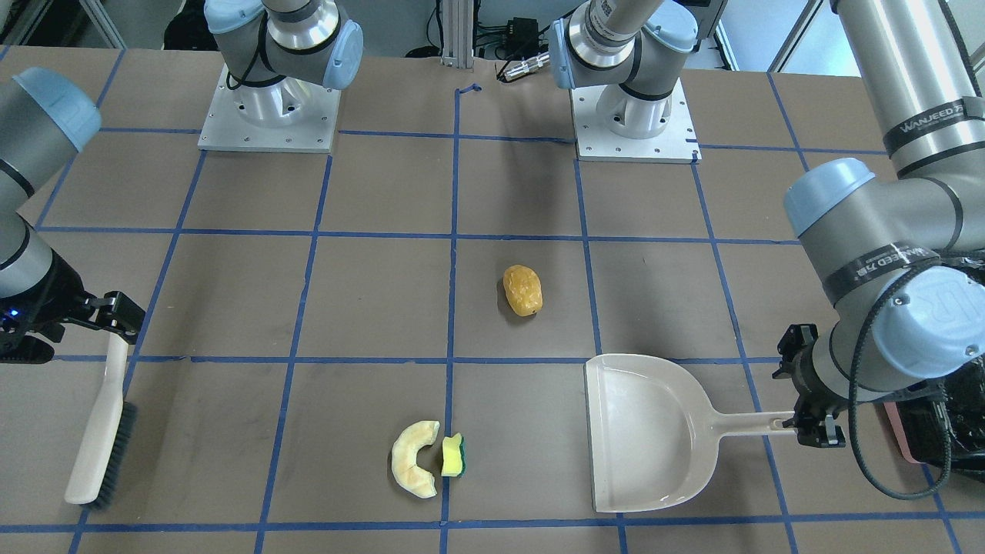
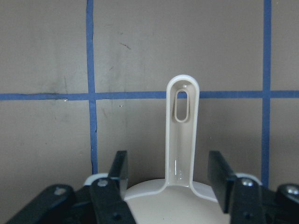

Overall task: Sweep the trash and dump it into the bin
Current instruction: 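Grasp the dustpan handle with the left gripper while the right gripper grasps the brush handle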

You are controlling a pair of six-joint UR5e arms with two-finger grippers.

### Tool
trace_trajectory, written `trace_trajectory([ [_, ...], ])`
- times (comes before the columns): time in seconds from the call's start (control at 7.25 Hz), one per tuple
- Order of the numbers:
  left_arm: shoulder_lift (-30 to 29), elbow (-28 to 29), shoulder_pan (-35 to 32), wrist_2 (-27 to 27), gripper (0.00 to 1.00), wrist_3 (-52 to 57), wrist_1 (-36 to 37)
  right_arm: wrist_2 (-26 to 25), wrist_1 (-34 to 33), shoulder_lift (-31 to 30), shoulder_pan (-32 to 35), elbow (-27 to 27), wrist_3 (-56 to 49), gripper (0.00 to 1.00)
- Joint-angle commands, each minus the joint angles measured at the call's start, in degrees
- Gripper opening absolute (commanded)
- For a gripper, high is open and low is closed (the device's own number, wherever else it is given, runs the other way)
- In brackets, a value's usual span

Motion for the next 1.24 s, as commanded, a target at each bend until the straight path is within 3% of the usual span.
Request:
trace_trajectory([
  [0.0,-4.1,-0.4,0.0,0.6,0.65,-1.8,4.8,-2.1,-2.8,3.9,-0.9,0.2,2.8,0.97],
  [0.69,-6.1,-0.4,-0.1,0.6,0.56,-3.8,7.1,-5.8,-2.9,1.4,-1.0,8.3,2.5,0.96],
  [0.83,-6.2,-0.6,-0.2,0.6,0.52,-4.6,7.1,-5.8,-5.9,2.0,-1.0,7.8,2.4,0.99],
  [0.97,-5.8,-1.0,-0.6,0.6,0.58,-4.6,6.9,-5.2,-6.4,2.0,-1.0,7.9,3.1,0.98],
  [1.1,-4.8,-1.0,-0.7,0.5,0.81,-4.6,6.6,-5.0,-6.4,2.0,-1.0,8.0,3.1,0.96],
])
